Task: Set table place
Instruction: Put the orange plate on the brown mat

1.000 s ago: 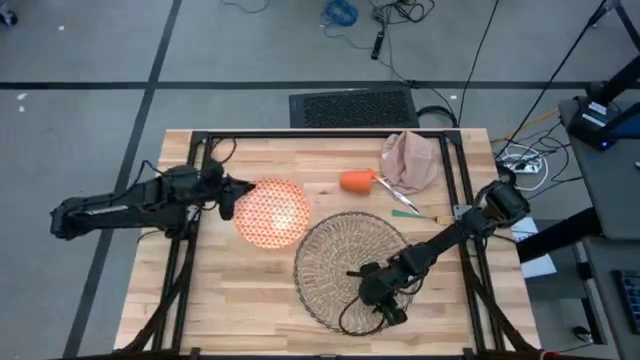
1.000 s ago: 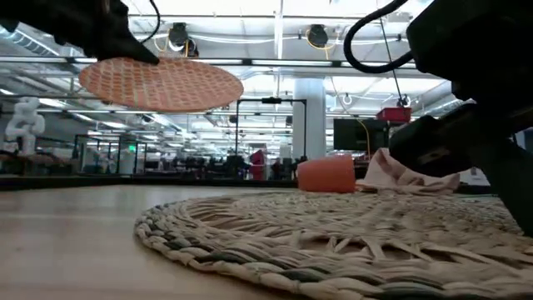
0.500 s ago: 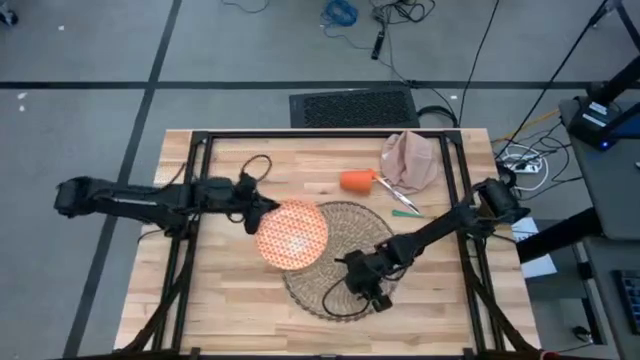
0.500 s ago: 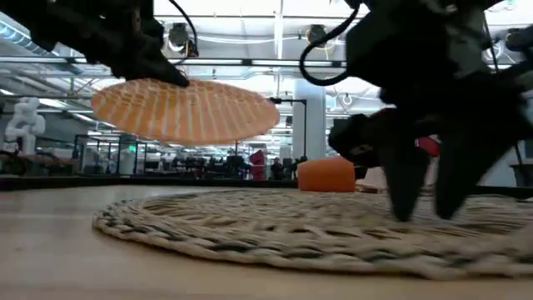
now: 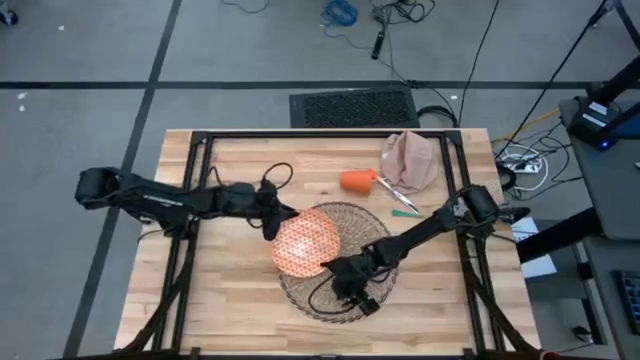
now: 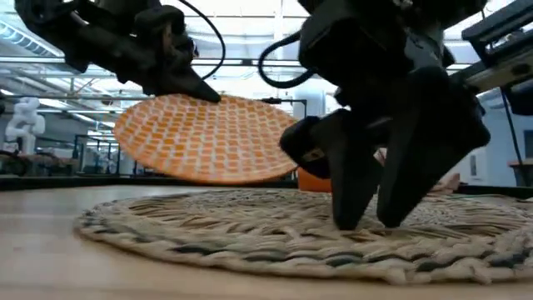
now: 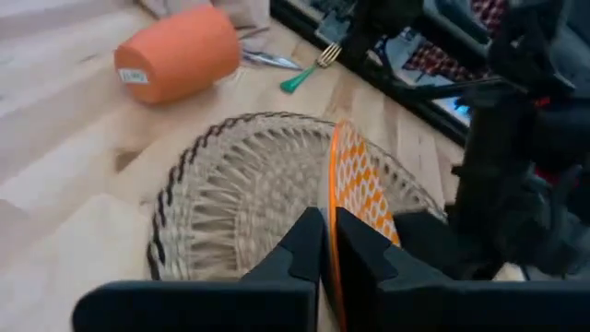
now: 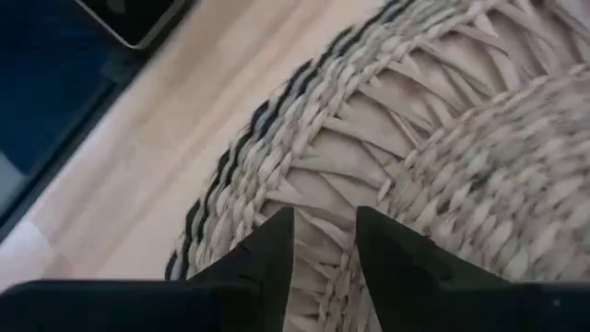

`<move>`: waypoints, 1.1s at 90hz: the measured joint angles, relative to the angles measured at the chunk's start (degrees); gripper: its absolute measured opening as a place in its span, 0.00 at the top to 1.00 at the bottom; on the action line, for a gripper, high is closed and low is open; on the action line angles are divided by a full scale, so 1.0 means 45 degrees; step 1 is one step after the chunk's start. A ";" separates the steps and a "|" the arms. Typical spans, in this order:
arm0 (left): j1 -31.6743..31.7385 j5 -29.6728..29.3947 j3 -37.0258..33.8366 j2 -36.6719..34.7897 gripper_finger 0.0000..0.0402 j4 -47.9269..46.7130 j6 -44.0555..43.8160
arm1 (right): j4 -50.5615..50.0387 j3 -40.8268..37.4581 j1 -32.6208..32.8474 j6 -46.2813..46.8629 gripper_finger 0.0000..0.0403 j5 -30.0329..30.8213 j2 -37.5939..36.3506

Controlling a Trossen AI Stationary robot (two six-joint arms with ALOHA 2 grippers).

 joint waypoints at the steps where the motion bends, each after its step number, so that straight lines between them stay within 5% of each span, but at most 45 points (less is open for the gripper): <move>1: 0.0000 0.0012 0.0020 0.0045 1.00 0.0063 0.0003 | -0.0031 0.0052 0.0013 -0.0043 0.73 -0.0001 0.0035; 55: 0.0058 0.0529 0.0247 0.1097 1.00 0.1695 -0.0024 | -0.5069 0.3429 0.0976 -0.1677 0.73 0.2635 -0.0376; 99: -0.0134 0.1416 0.1514 0.3994 1.00 0.2690 -0.0327 | -0.6997 0.3524 0.1612 -0.0536 0.73 0.4888 -0.2583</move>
